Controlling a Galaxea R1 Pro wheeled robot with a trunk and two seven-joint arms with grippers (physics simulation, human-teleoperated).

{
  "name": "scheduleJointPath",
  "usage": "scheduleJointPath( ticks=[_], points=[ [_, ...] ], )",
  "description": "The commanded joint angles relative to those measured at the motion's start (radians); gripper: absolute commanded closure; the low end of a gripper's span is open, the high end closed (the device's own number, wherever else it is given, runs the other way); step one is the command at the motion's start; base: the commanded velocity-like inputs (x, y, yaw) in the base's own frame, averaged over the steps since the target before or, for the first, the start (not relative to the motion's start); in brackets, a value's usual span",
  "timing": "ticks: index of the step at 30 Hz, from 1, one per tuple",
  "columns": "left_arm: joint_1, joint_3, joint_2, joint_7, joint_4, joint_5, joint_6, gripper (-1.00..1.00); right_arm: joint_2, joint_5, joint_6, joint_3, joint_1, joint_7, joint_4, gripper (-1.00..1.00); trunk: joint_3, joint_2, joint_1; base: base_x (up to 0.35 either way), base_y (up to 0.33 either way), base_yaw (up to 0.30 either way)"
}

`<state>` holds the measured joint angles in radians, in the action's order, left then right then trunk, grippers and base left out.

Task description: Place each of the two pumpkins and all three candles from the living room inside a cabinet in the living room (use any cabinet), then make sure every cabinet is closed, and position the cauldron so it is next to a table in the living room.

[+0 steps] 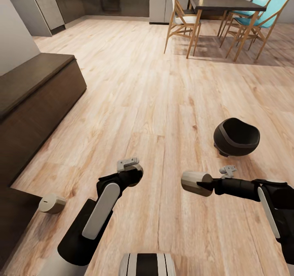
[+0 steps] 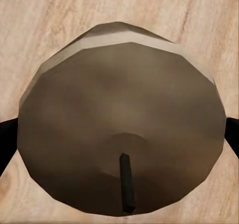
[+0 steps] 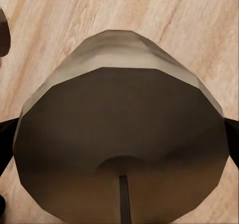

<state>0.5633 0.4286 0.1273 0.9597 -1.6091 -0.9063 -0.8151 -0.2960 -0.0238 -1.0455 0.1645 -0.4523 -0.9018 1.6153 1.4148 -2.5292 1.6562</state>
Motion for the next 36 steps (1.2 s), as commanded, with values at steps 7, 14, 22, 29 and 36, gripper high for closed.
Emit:
scheduleJointPath(
  ticks=[7, 14, 22, 29, 36],
  points=[
    [-0.057, 0.005, 0.000, 0.003, 0.002, 0.007, 0.057, 1.00, 0.000, 0.004, -0.002, 0.003, 0.005, 0.001, 0.000, 1.00, -0.027, 0.002, -0.003, 0.000, 0.000, 0.054],
    [-0.078, 0.006, -0.004, 0.003, 0.006, 0.012, 0.105, 1.00, 0.000, 0.004, -0.002, 0.008, 0.002, 0.004, 0.000, 1.00, -0.054, 0.003, -0.006, 0.000, 0.000, 0.004],
    [-0.081, 0.002, -0.004, 0.004, 0.002, 0.014, 0.110, 1.00, 0.007, 0.003, -0.002, 0.003, -0.003, 0.006, 0.000, 1.00, -0.085, 0.005, -0.010, 0.000, 0.000, 0.034],
    [-0.089, -0.004, -0.010, 0.002, 0.008, 0.015, 0.112, 1.00, 0.045, -0.018, -0.002, 0.003, -0.006, 0.124, -0.001, 1.00, -0.112, 0.007, -0.013, 0.000, 0.000, 0.229],
    [-0.092, -0.005, -0.011, -0.003, 0.011, 0.016, 0.113, 1.00, 0.051, -0.020, -0.002, 0.000, -0.005, 0.175, 0.000, 1.00, -0.139, 0.008, -0.016, 0.000, 0.000, 0.280]
  ],
)
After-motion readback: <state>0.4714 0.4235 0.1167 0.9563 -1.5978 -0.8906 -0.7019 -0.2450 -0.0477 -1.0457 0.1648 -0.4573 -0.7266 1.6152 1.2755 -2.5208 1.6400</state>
